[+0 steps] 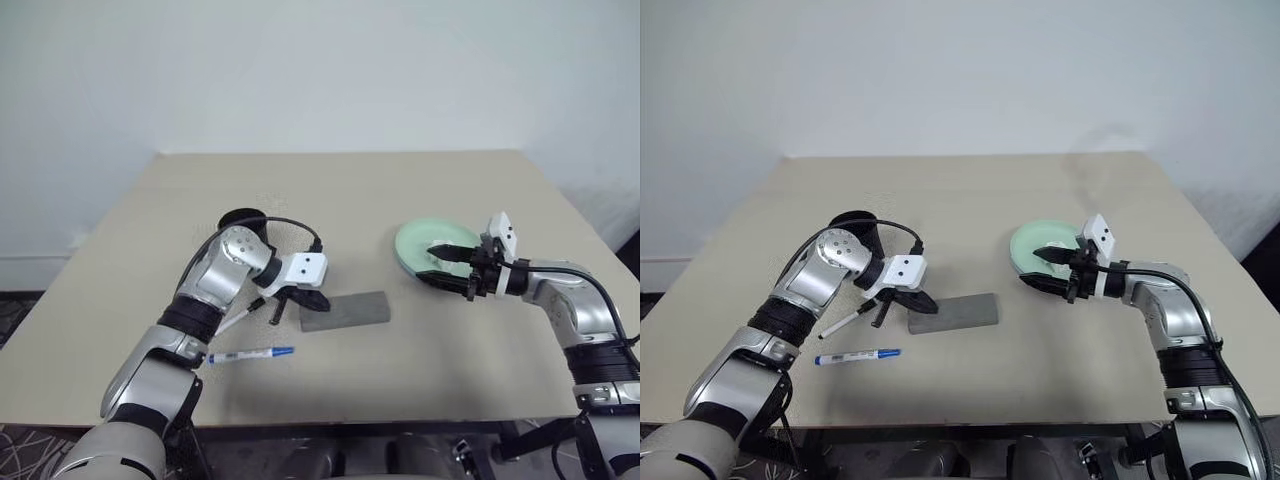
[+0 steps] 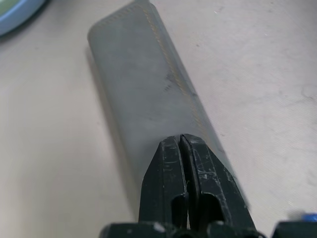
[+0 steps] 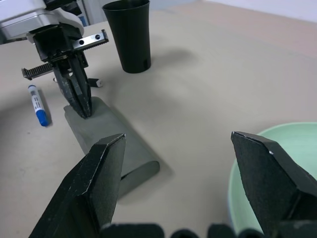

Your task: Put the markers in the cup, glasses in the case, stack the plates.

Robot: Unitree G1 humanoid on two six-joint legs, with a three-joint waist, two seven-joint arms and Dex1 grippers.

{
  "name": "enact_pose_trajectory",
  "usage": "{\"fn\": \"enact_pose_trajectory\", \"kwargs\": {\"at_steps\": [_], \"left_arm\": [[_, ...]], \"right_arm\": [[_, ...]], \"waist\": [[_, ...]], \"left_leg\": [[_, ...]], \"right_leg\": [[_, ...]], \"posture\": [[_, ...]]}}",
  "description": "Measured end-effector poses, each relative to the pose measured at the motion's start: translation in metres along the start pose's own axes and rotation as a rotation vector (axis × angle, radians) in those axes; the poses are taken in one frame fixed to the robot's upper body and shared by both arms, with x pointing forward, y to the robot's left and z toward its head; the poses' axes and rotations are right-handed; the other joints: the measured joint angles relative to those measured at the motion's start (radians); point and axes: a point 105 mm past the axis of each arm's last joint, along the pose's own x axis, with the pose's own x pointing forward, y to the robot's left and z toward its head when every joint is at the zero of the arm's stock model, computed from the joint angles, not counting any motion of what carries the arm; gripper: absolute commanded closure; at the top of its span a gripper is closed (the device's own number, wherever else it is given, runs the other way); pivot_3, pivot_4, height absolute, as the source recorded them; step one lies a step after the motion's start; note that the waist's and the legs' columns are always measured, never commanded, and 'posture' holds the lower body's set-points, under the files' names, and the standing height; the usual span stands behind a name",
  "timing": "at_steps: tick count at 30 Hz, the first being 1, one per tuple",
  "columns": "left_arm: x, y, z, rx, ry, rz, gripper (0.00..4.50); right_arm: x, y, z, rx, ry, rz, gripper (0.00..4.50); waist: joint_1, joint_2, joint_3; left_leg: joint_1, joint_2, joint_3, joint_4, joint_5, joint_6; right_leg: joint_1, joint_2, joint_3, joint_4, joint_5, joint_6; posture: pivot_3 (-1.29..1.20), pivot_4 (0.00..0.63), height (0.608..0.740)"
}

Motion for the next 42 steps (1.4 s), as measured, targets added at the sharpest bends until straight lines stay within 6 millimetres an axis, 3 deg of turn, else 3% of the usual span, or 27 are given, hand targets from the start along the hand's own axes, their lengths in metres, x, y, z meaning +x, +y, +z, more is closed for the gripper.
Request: {"fn": "enact_pose_trajectory", "kwargs": {"at_steps": [5,9,12,16,22,29,37,40,42], "left_arm": [[-0.020,-0.012,0.001,0.007,0.001,0.030,4.45],[-0.049,-0.031,-0.011,-0.020,0.050,0.045,4.45],[-0.063,-0.048,-0.020,-0.076,0.068,0.033,3.85],[-0.071,-0.077,-0.027,-0.151,0.053,-0.011,2.53],[-0.059,-0.101,-0.038,-0.217,0.057,-0.043,2.53],[-0.040,-0.096,-0.046,-0.197,0.107,0.007,2.53],[-0.037,-0.094,-0.063,-0.181,0.173,0.026,2.53],[-0.037,-0.095,-0.064,-0.173,0.173,0.017,3.07],[-0.036,-0.096,-0.064,-0.175,0.171,0.004,3.69]], "right_arm": [[0.001,-0.001,0.000,0.003,-0.001,0.000,0.80],[0.003,-0.002,-0.002,0.006,-0.002,0.002,0.80],[0.005,-0.001,-0.002,0.002,-0.003,0.004,0.80],[0.008,0.000,-0.002,-0.002,-0.011,0.013,0.80],[0.010,0.001,-0.003,0.002,-0.013,0.015,0.80],[0.013,0.002,-0.003,0.006,-0.020,0.019,0.80],[0.011,0.003,-0.011,0.026,-0.011,0.011,0.80],[0.011,0.003,-0.011,0.028,-0.010,0.004,0.80],[0.011,0.003,-0.011,0.028,-0.010,0.004,0.80]], "waist": [[-0.006,0.000,0.000],[-0.008,0.000,0.000],[-0.006,0.001,0.000],[-0.002,0.001,0.000],[0.003,0.001,0.001],[0.003,0.001,0.001],[0.003,0.004,0.000],[0.003,0.005,0.000],[0.003,0.006,0.000]], "left_leg": [[0.000,0.000,0.000,-0.001,0.000,0.000],[0.001,0.001,0.001,-0.003,0.000,-0.001],[0.001,0.001,0.001,-0.003,0.000,-0.001],[0.002,0.001,0.001,-0.003,0.000,-0.001],[0.003,0.001,0.001,-0.004,0.001,-0.001],[0.005,0.001,0.002,-0.005,0.001,-0.001],[0.006,0.001,0.003,-0.008,0.001,-0.001],[0.009,0.002,0.003,-0.008,0.001,-0.001],[0.011,0.002,0.003,-0.008,0.001,-0.001]], "right_leg": [[-0.001,0.000,0.001,0.000,0.000,-0.001],[-0.002,0.001,0.001,0.000,0.000,-0.001],[-0.001,0.001,0.001,0.000,0.000,-0.001],[-0.001,0.001,0.001,0.000,0.000,-0.001],[-0.001,0.001,0.001,0.000,0.000,-0.001],[-0.001,0.001,0.001,0.000,0.000,-0.001],[0.000,0.000,0.002,0.000,0.000,-0.001],[0.001,0.001,0.002,0.000,0.000,-0.001],[0.002,0.001,0.002,0.000,0.000,-0.001]], "posture": [[0.00,0.000,0.740],[0.00,0.000,0.740],[0.00,0.000,0.740],[0.00,0.000,0.740],[0.00,0.000,0.740],[0.00,0.000,0.740],[0.00,0.000,0.740],[0.00,0.000,0.740],[0.00,0.000,0.740]]}}
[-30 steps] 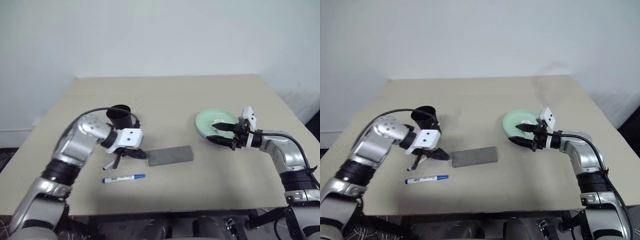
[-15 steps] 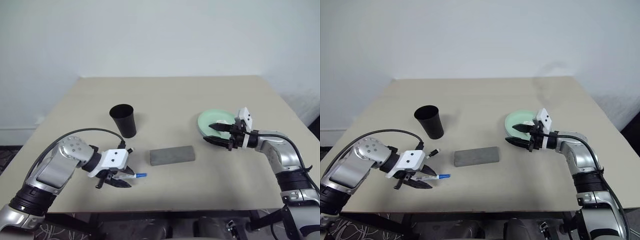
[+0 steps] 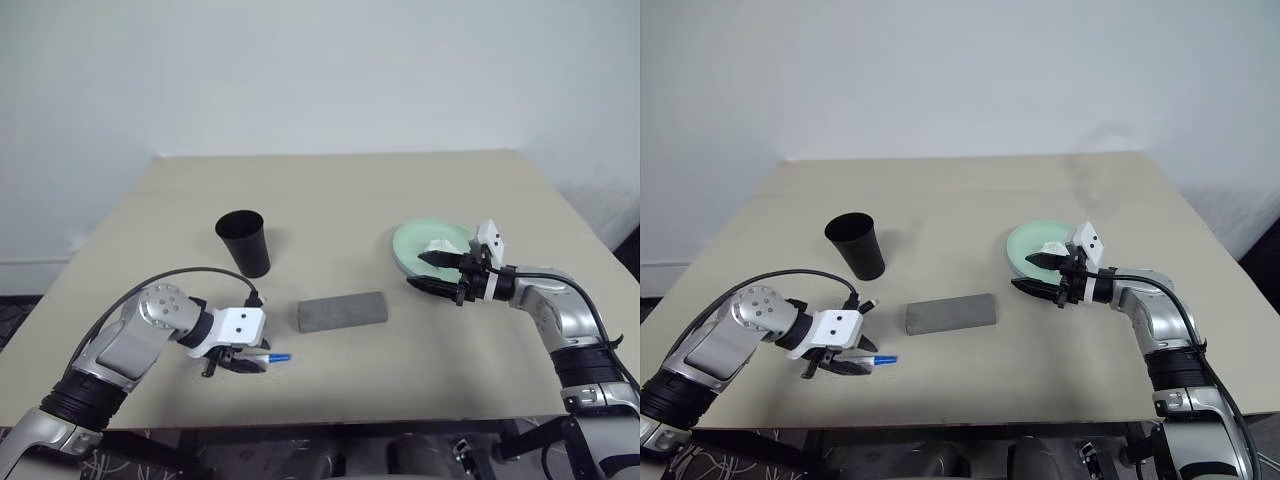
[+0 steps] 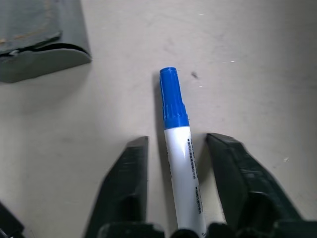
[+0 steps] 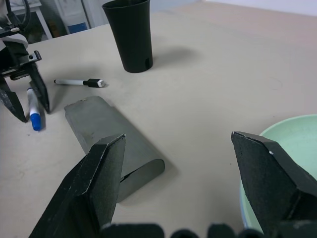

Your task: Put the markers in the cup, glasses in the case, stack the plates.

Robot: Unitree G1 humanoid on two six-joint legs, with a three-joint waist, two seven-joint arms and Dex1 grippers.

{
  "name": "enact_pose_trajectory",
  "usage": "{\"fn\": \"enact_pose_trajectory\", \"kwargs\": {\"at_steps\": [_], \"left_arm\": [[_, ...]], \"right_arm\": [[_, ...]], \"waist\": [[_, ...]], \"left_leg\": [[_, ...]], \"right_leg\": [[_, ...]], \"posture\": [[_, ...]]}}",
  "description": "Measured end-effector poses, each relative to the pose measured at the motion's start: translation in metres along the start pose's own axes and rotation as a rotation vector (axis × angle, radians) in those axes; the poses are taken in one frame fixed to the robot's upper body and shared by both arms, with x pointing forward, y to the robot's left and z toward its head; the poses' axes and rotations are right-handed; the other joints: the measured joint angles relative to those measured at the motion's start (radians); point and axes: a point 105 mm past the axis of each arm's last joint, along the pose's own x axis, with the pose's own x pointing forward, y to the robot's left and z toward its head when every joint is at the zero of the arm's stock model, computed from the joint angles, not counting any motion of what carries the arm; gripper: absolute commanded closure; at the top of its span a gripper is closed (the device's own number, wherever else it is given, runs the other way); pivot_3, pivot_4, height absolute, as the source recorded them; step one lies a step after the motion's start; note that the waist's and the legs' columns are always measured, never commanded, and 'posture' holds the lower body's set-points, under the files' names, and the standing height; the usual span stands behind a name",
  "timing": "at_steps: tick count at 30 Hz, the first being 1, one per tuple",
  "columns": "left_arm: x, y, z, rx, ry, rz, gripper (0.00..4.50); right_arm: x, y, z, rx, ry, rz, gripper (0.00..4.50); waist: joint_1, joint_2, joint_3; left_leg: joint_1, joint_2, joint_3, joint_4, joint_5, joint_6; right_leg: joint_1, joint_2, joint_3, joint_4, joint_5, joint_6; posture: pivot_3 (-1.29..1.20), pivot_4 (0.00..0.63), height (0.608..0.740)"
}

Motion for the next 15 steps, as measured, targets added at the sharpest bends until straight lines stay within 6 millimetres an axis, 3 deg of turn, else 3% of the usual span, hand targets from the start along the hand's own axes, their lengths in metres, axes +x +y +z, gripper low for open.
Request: {"fn": "enact_pose_trajectory", "kwargs": {"at_steps": [2,10,12,15], "left_arm": [[0.000,0.000,-0.001,-0.005,-0.003,-0.002,4.35],[-0.006,0.001,0.004,-0.081,-0.078,0.001,4.41],[-0.011,0.006,0.023,-0.113,-0.203,0.028,4.41],[-0.034,0.032,0.069,-0.137,-0.478,0.139,4.41]], "right_arm": [[0.000,0.000,0.000,0.000,0.000,0.000,0.80],[0.000,0.000,0.000,0.000,0.000,-0.001,0.80],[0.000,0.000,0.000,0.000,0.001,-0.003,0.80],[0.000,0.000,0.000,-0.001,0.000,-0.001,0.80]], "waist": [[0.000,0.001,0.000],[0.000,0.000,0.001],[0.000,-0.001,0.001],[0.006,-0.005,0.002]], "left_leg": [[0.002,0.001,0.001,0.000,0.000,0.000],[0.003,0.004,0.009,0.000,0.000,0.000],[0.001,0.004,0.010,0.000,-0.001,0.001],[0.000,0.004,0.010,0.001,-0.001,0.001]], "right_leg": [[0.002,0.000,-0.001,0.000,0.000,0.000],[0.001,-0.001,-0.002,0.000,0.000,0.000],[-0.001,-0.002,-0.002,0.000,0.000,0.000],[-0.003,-0.002,-0.003,-0.001,0.000,0.000]], "posture": [[0.00,0.000,0.740],[0.00,0.000,0.740],[0.00,0.000,0.740],[0.00,0.000,0.740]]}}
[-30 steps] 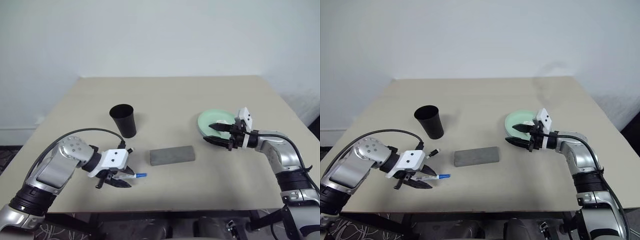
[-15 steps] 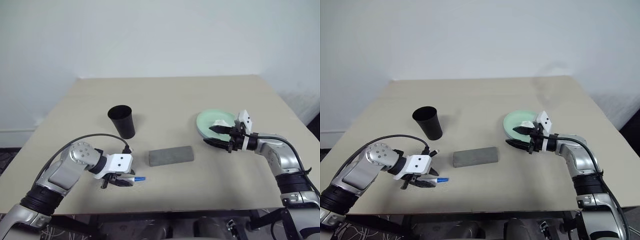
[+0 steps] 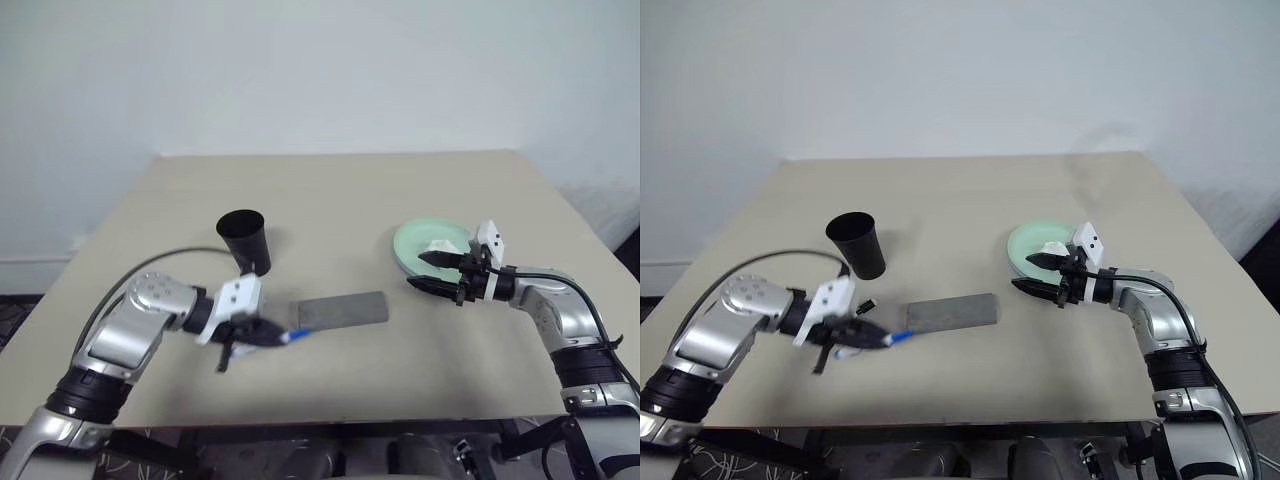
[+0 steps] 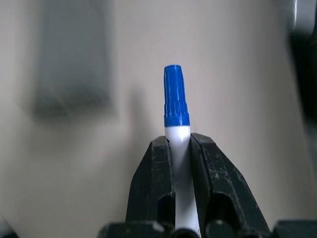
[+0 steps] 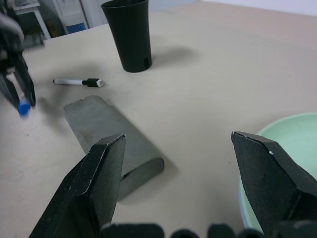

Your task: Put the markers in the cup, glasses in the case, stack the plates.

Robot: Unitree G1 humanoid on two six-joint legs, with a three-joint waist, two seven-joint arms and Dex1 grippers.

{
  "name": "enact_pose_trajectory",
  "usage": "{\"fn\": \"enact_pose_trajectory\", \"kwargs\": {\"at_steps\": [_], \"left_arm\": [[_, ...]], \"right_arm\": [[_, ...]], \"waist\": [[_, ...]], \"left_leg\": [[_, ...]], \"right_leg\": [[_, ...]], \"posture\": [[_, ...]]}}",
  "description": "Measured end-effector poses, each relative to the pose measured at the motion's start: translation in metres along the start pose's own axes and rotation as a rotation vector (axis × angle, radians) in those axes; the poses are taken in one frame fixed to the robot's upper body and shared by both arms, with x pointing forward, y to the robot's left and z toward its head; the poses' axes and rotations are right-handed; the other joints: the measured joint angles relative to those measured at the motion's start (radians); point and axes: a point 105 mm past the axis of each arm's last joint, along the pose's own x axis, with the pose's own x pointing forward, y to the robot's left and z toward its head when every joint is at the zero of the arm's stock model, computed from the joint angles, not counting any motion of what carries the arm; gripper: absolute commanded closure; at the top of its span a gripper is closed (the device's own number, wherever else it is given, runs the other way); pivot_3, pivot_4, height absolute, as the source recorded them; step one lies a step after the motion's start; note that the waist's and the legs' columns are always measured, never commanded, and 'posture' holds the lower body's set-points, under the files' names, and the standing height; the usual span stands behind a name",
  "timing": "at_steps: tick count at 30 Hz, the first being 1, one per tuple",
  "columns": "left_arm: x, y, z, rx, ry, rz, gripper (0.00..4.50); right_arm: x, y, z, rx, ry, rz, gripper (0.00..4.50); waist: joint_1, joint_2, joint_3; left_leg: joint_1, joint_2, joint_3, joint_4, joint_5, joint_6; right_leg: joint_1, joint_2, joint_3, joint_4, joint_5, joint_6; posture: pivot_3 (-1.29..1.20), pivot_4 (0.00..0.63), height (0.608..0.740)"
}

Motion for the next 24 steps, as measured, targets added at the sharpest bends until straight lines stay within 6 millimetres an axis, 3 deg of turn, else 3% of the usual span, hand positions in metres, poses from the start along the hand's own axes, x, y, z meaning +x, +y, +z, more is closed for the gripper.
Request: {"fn": "enact_pose_trajectory", "kwargs": {"at_steps": [4,7,9,14,24], "left_arm": [[-0.021,0.042,0.072,0.046,-0.323,0.251,4.41],[-0.047,0.076,0.098,0.060,-0.466,0.508,4.41],[-0.061,0.095,0.095,0.054,-0.484,0.670,4.41],[-0.077,0.122,0.064,0.019,-0.456,0.915,4.41],[-0.085,0.134,0.022,-0.023,-0.484,1.080,4.41]], "right_arm": [[0.001,0.000,0.000,-0.001,-0.001,0.001,0.80],[0.000,0.000,0.000,-0.001,-0.001,0.001,0.80],[0.000,0.000,0.000,-0.001,-0.001,0.000,0.80],[0.002,-0.001,0.001,-0.004,0.001,0.000,0.80],[0.003,-0.003,0.001,-0.007,0.007,-0.004,0.80]], "waist": [[-0.002,-0.001,0.000],[-0.007,-0.001,0.000],[-0.011,-0.001,0.000],[-0.010,-0.002,0.000],[-0.006,-0.005,-0.001]], "left_leg": [[0.000,0.000,0.001,0.000,0.000,-0.001],[0.001,0.002,0.004,0.000,-0.001,-0.003],[0.002,0.004,0.006,-0.001,-0.002,-0.003],[0.002,0.005,0.007,-0.001,-0.002,-0.004],[0.001,0.005,0.008,-0.001,-0.002,-0.004]], "right_leg": [[0.001,0.000,0.000,0.000,0.002,0.000],[0.000,0.000,0.000,0.000,0.002,-0.001],[0.000,0.001,0.000,0.000,0.003,-0.002],[0.000,0.001,0.000,-0.001,0.004,-0.004],[0.000,0.001,0.000,-0.002,0.005,-0.004]], "posture": [[0.00,0.000,0.740],[0.00,0.000,0.740],[0.00,0.000,0.740],[0.00,0.000,0.740],[0.00,0.000,0.740]]}}
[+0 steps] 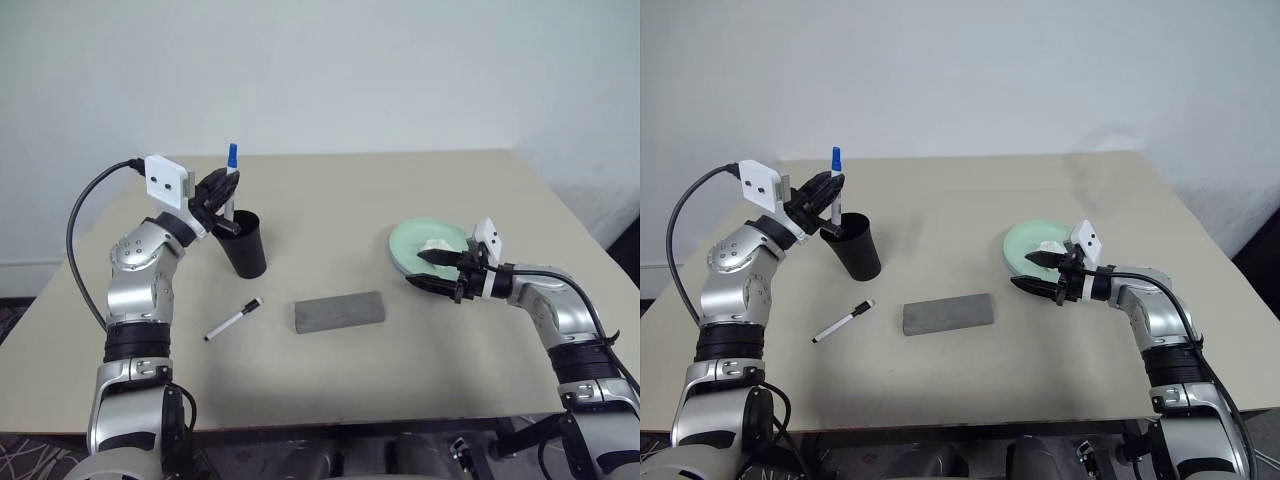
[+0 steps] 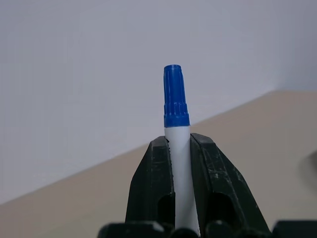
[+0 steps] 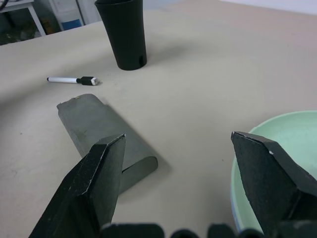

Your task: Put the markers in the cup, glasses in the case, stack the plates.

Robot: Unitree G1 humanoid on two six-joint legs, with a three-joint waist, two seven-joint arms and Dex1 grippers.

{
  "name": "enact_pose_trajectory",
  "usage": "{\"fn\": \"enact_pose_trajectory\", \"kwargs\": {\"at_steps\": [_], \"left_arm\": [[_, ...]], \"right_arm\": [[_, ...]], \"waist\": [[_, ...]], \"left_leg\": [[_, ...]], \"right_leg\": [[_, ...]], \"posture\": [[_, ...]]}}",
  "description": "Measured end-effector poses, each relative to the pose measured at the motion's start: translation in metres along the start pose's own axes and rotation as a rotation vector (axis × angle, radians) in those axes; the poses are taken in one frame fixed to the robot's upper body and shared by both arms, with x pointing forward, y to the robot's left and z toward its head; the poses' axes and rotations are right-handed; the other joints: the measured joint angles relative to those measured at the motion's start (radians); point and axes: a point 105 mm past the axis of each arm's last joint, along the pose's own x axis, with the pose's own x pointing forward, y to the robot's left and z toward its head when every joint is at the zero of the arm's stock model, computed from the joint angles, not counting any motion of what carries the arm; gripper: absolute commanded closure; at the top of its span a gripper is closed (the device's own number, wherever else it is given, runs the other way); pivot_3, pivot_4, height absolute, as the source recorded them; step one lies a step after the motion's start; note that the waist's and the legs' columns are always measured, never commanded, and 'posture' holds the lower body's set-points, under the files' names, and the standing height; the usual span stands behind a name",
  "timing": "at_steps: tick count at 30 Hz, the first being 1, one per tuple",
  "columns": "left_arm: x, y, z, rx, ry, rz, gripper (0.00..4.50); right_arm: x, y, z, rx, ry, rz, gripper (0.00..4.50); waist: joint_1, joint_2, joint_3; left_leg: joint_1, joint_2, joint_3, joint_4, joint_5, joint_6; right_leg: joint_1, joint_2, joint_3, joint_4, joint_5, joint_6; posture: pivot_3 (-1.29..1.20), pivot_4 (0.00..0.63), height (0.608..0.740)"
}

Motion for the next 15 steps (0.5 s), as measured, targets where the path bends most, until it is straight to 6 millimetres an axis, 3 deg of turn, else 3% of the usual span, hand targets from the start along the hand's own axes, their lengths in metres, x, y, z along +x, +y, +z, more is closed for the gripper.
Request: {"fn": "enact_pose_trajectory", "kwargs": {"at_steps": [4,10,15], "left_arm": [[-0.001,0.001,-0.013,-0.018,0.007,0.022,4.41],[0.006,0.001,-0.017,-0.018,0.000,0.029,4.41],[0.007,-0.001,-0.026,-0.033,0.017,0.024,2.72]], "right_arm": [[0.000,0.000,0.000,0.000,-0.001,0.001,0.80],[0.001,0.000,0.000,0.001,-0.002,0.001,0.80],[0.000,0.000,-0.001,0.003,-0.002,0.000,0.80]], "waist": [[0.000,-0.001,0.000],[0.000,-0.002,0.000],[0.000,-0.002,0.000]], "left_leg": [[0.000,0.000,0.000,0.000,0.000,0.000],[0.000,0.000,0.000,0.000,0.000,0.000],[0.000,0.000,0.000,0.000,0.000,0.000]], "right_leg": [[0.000,0.000,0.000,0.000,0.000,0.000],[0.000,0.000,0.000,0.000,0.000,0.000],[0.000,0.000,0.000,0.000,0.000,0.000]], "posture": [[0.00,0.000,0.740],[0.00,0.000,0.740],[0.00,0.000,0.740]]}}
